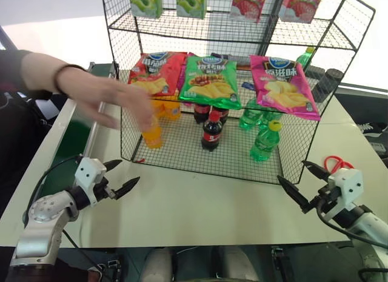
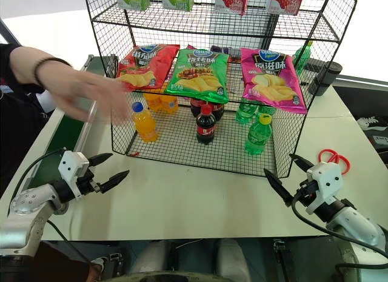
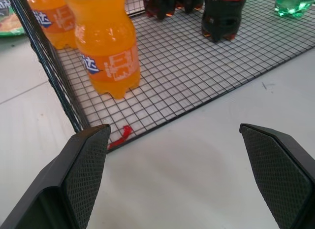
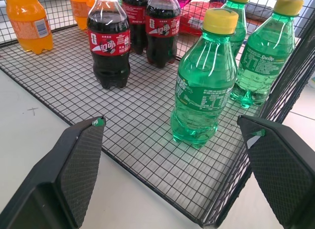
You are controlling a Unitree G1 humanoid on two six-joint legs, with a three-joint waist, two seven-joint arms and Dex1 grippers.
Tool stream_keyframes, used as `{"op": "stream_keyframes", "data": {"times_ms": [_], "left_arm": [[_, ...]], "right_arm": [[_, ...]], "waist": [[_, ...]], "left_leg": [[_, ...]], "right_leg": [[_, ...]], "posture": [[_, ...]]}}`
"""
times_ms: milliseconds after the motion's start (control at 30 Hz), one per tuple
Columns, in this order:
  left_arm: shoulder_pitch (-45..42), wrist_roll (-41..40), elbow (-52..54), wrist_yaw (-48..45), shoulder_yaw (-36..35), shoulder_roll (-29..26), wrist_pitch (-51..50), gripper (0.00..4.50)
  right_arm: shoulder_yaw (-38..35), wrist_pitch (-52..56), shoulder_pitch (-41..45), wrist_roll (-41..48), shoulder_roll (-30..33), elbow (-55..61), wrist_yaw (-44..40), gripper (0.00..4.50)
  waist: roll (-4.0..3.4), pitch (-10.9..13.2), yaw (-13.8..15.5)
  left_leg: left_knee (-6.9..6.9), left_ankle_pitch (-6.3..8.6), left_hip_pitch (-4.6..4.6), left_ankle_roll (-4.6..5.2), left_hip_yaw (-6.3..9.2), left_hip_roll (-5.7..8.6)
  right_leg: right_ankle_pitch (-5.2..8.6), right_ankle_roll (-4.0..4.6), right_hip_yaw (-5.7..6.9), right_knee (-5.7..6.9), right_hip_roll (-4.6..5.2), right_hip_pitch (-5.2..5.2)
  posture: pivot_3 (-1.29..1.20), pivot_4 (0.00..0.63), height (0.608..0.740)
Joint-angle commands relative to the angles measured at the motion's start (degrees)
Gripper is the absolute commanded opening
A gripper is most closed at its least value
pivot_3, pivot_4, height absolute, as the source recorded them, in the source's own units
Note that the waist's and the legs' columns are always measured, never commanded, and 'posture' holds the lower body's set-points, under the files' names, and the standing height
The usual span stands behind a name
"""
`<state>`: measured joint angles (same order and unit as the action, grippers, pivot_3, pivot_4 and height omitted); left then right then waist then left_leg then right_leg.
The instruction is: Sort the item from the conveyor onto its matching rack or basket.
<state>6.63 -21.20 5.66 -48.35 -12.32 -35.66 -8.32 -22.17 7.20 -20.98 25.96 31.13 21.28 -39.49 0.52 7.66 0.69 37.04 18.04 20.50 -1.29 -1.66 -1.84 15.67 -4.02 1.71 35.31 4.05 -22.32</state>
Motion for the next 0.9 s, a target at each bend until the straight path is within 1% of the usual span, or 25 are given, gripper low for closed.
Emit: {"op": "stream_keyframes", "data": {"times_ms": [33, 267, 900], "left_arm": [[0.01, -0.38, 2.22, 0.29, -0.35, 0.04, 0.19, 4.5], [-0.62, 0.0, 2.64, 0.89, 0.93, 1.35, 0.29, 4.5], [-3.47, 0.62, 1.32, 0.72, 3.55, 2.56, 0.77, 4.5]], "right_arm": [[-0.21, -0.52, 0.69, 0.24, -0.16, 2.18, 0.37, 4.46], [0.28, -0.68, 1.53, 0.15, -0.11, 1.72, 0.54, 4.46], [1.25, -0.83, 2.43, -0.26, -0.68, 1.99, 1.47, 4.46]], "waist": [[0.0, 0.0, 0.0], [0.0, 0.0, 0.0], [0.0, 0.0, 0.0]], "left_leg": [[0.0, 0.0, 0.0, 0.0, 0.0, 0.0], [-0.01, 0.0, 0.01, 0.0, 0.0, 0.02], [0.0, 0.0, 0.0, 0.0, -0.02, 0.03]], "right_leg": [[0.0, 0.01, 0.0, 0.0, 0.01, 0.0], [0.01, 0.01, 0.01, -0.01, 0.02, 0.0], [0.01, 0.01, 0.01, -0.01, 0.01, 0.01]], "posture": [[0.0, 0.15, 0.74], [0.0, 0.15, 0.74], [0.0, 0.15, 0.74]]}}
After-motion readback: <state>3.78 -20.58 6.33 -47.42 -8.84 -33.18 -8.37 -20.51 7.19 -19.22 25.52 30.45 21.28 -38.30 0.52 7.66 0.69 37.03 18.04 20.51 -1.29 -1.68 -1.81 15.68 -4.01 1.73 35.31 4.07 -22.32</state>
